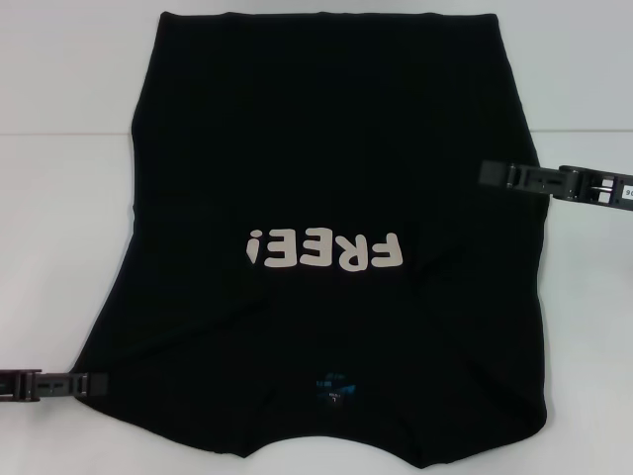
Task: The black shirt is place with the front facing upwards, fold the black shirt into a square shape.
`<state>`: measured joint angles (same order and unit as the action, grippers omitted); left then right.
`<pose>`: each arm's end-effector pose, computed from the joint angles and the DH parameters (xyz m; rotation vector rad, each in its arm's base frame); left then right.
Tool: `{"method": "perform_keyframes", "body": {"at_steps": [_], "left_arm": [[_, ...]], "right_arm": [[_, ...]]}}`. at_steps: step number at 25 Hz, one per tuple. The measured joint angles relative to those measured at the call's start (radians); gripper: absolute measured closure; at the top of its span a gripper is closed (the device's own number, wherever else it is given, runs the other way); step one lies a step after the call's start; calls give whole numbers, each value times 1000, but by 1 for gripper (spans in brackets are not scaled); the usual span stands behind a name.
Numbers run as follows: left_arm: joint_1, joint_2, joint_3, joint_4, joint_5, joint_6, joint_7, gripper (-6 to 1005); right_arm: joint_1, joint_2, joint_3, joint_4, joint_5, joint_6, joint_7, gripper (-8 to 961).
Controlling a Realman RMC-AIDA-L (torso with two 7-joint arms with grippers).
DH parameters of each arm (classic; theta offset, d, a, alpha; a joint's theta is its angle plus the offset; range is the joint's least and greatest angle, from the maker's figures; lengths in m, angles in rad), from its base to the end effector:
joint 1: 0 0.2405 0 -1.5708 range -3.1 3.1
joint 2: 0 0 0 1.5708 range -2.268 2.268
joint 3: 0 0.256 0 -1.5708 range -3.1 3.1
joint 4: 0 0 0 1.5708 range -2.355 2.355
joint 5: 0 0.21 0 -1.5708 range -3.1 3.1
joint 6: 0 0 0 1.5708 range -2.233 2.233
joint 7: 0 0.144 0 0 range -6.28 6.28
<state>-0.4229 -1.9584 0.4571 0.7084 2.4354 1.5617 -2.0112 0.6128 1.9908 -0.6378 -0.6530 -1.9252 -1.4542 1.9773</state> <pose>-0.3701 0.2848 0.0631 -2.2793 -1.6499 -0.2991 0.2523 0.3807 0.0496 -2.3970 1.2933 0.8713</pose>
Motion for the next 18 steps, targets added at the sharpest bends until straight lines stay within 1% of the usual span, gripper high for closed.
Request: {"method": "perform_keyframes", "body": {"at_steps": [8,18], "left_arm": [[-21,0,18,-1,1,0,0,140],[-27,-2,27,6,2,-8,-1,158]], "right_arm": [[-5,0,15,-1,0,-3,0,17],[-9,0,17,-2,0,-3,0,18]]}}
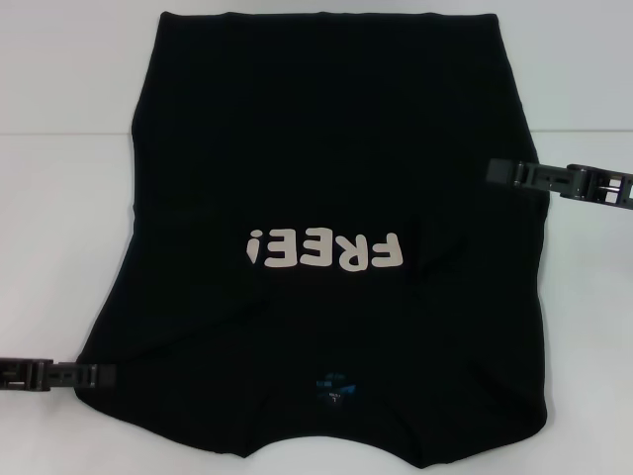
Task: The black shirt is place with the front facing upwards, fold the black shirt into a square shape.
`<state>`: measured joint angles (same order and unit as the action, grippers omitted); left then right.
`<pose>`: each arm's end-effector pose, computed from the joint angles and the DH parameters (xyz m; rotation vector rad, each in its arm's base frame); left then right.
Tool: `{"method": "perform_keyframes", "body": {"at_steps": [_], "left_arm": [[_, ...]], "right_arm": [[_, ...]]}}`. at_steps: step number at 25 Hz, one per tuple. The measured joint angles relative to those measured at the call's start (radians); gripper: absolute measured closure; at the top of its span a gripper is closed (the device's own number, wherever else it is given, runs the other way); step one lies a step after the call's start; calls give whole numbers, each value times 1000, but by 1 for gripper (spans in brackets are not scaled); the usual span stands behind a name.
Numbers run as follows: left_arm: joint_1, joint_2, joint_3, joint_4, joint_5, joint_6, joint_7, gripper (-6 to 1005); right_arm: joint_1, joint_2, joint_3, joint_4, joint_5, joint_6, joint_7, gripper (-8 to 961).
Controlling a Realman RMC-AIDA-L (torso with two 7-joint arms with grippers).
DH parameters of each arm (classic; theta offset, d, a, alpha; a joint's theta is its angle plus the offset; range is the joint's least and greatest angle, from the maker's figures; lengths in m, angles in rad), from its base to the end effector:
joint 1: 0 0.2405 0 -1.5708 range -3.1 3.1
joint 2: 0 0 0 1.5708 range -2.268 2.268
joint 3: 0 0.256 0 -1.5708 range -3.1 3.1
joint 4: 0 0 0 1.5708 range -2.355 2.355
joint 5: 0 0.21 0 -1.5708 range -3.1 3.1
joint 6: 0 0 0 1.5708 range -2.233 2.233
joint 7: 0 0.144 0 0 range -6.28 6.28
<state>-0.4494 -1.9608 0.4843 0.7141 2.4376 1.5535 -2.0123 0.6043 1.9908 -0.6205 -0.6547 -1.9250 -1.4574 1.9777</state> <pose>-0.3619 0.2952 0.0607 -2.3185 -1.6098 -0.2719 0.2561 0.3790 0.0525 -2.3755 1.3023 0.8856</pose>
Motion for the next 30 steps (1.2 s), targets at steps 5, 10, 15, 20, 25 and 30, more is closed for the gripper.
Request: {"method": "perform_keyframes", "body": {"at_steps": [5,10,15,20,25,30], "left_arm": [[-5,3,-6,4,0,-5,-5,167],[-7,3,0,5,6,-24,-13,258],[-15,4,0,5,22,-36,-17,531],[-22,1,2,5,26,-43,-17,791],[-24,4,2,6,27,-35,-17,939],[-25,4,-1,7,23,-29,-17,990]], "right_arm": [[0,0,7,-2,1,-5,1,17],[1,0,23,-3,2,-18,0,17],[-1,0,28,-3,3,-20,-2,17],[-3,-6,28,-3,-5,-21,2,18],[-5,-49,18,3,-119,-16,89,18],[0,-106,17,3,-301,-85,226,19]]}}
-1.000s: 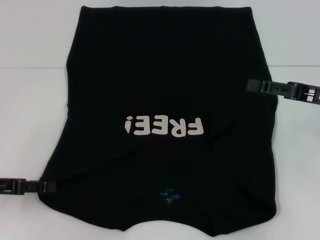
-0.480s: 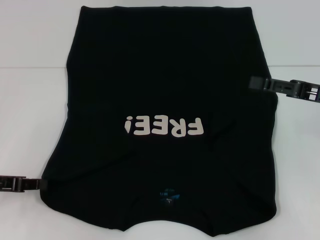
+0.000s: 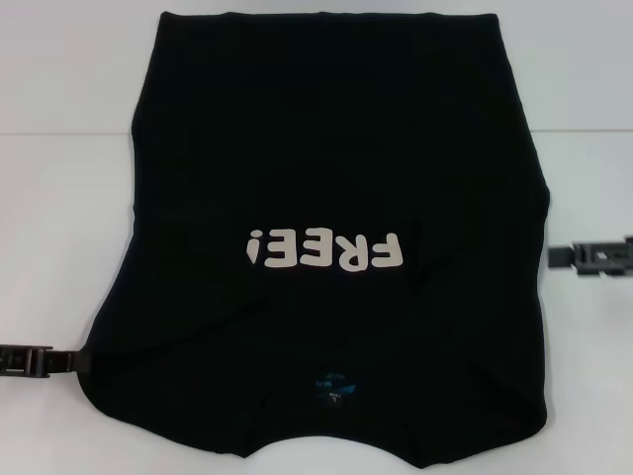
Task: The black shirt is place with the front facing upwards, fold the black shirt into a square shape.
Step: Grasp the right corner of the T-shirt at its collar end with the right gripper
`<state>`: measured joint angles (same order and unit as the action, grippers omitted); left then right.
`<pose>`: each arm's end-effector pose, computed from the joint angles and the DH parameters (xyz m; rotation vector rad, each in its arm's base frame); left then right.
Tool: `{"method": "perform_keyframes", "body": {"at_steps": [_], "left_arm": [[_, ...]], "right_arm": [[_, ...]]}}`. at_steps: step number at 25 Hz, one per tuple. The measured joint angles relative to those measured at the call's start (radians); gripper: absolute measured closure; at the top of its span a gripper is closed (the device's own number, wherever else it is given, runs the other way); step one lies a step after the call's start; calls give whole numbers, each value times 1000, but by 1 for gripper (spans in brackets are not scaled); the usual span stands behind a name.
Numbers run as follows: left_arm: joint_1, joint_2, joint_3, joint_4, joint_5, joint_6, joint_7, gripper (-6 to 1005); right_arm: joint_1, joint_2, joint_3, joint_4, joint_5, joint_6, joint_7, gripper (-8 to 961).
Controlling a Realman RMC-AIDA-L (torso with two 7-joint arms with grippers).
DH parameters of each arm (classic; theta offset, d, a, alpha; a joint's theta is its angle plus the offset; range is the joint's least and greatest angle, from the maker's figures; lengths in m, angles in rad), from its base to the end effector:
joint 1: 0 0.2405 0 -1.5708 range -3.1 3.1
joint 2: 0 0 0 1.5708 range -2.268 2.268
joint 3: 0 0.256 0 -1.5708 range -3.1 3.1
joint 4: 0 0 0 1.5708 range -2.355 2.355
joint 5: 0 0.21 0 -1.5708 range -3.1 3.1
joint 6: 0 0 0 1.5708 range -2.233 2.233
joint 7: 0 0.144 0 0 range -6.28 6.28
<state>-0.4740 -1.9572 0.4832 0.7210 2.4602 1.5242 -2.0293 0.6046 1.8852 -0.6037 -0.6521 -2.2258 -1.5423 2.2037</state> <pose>-0.3602 0.3058 0.0644 -2.2999 -1.5875 -0.2381 0.2983 0.3619 0.0778 -2.3494 1.6134 0.4782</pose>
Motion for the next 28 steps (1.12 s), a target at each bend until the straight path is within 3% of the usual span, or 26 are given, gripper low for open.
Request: {"method": "perform_keyframes", "body": {"at_steps": [4,7,14,28], "left_arm": [[0,-6,-4,0,-4,0,3,990],[0,-9,-5,-2,-5,-4,6,990],[-1,-11,-1,-7,-6,-7,14,989],[-4,-12,1,-8,-5,-9,22,988]], "right_arm": [[-19,-27,0,-1,-56,-67,53,38],[-22,-30,-2,17,-114,-102,63,64],[10,-2,-5,92,-228,-99,55,72],[47,37,-61,106,-257,-50,104,71]]}}
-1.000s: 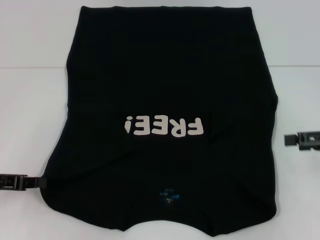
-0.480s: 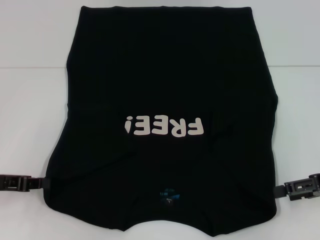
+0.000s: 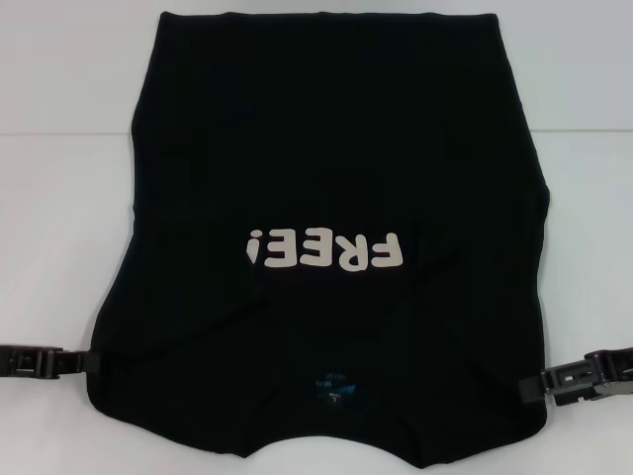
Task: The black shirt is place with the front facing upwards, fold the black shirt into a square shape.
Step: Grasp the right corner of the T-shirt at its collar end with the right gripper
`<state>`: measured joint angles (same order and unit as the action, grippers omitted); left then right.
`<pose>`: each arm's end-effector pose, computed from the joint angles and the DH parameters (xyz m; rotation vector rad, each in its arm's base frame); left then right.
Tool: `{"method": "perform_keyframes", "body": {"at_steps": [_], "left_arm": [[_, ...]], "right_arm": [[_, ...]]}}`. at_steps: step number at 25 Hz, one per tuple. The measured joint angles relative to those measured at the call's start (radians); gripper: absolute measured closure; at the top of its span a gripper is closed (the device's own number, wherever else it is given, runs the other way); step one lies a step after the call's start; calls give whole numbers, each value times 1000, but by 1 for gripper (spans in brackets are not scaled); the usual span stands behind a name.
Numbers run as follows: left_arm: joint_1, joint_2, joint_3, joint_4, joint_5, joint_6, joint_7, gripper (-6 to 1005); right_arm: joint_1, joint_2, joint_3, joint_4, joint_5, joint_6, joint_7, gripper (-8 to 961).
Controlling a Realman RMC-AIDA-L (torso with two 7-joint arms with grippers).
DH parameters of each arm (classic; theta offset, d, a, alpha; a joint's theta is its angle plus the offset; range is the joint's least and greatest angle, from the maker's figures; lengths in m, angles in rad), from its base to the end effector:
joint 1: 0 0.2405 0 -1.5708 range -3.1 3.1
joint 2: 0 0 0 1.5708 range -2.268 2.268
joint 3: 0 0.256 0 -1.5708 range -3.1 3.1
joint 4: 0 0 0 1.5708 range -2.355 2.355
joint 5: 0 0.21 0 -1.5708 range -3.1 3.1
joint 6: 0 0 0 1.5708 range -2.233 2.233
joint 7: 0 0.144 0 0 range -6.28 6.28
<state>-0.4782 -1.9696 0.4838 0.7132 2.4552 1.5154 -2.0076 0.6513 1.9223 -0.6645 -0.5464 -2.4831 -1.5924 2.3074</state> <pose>-0.3575 0.3068 0.0575 -2.3200 -1.5682 -0.2493 0.3088 0.3305 0.0277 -2.4235 1.8934 0.0661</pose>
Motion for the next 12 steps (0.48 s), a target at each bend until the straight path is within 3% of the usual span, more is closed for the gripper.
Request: {"method": "perform_keyframes", "body": {"at_steps": [9,12], "left_arm": [[1,0,-3,1,-1,2,4,988],[1,0,-5,2,-1,3,4,989]], "right_arm": [[23,6,-55,-2,-1,42,40,183],[31,12,-102,-4,-1,66,66,305]]}}
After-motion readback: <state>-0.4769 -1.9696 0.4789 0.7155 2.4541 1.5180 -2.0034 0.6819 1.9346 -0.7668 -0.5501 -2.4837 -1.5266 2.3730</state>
